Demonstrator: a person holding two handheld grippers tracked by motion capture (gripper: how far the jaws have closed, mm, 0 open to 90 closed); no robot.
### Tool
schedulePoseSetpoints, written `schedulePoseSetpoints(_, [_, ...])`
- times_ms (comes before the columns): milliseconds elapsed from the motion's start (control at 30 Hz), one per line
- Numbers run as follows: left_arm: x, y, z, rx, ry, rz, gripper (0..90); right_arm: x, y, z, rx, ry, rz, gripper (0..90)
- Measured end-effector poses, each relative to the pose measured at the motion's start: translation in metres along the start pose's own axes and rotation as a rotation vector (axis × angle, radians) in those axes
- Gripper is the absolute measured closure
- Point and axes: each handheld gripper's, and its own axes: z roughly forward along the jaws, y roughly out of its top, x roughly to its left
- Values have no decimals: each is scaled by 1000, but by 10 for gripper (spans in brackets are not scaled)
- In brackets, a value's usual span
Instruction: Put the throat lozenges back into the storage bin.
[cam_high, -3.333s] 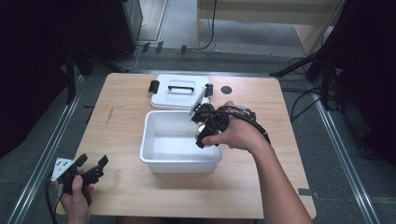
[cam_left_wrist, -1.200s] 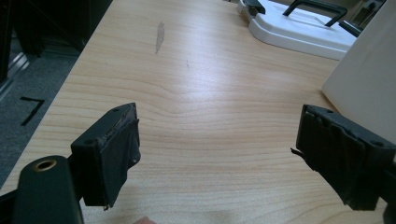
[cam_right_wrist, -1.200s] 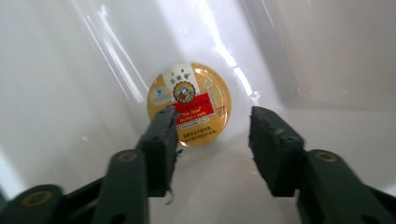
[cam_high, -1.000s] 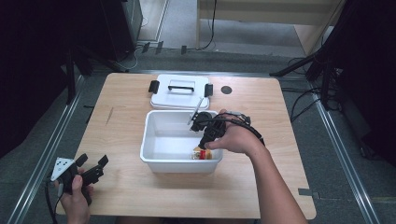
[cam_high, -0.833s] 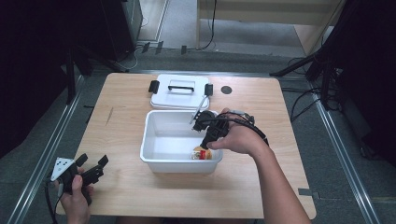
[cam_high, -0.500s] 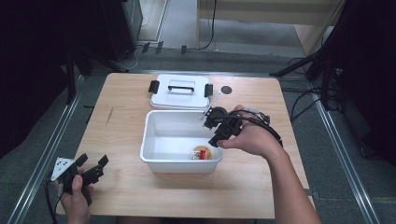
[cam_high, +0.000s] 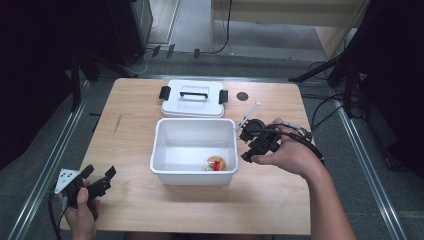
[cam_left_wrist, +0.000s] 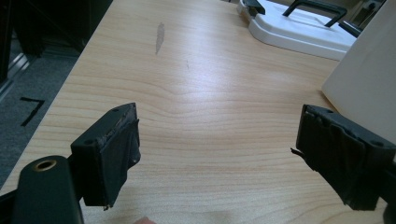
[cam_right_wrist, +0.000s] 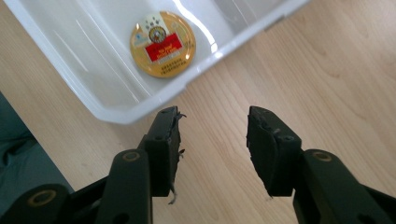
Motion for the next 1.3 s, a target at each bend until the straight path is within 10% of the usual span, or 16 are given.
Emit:
schedulePoseSetpoints(433, [0, 0, 0, 3, 1, 3, 141, -21, -64, 34, -51, -120, 219, 0])
schedulePoseSetpoints(1000, [-1, 0, -1, 1, 6, 9, 142, -24, -159, 91, -366, -252, 535, 0])
schedulePoseSetpoints(1300, [-2, 0, -1, -2, 8, 13, 142, -20, -201, 102, -548, -300, 597, 0])
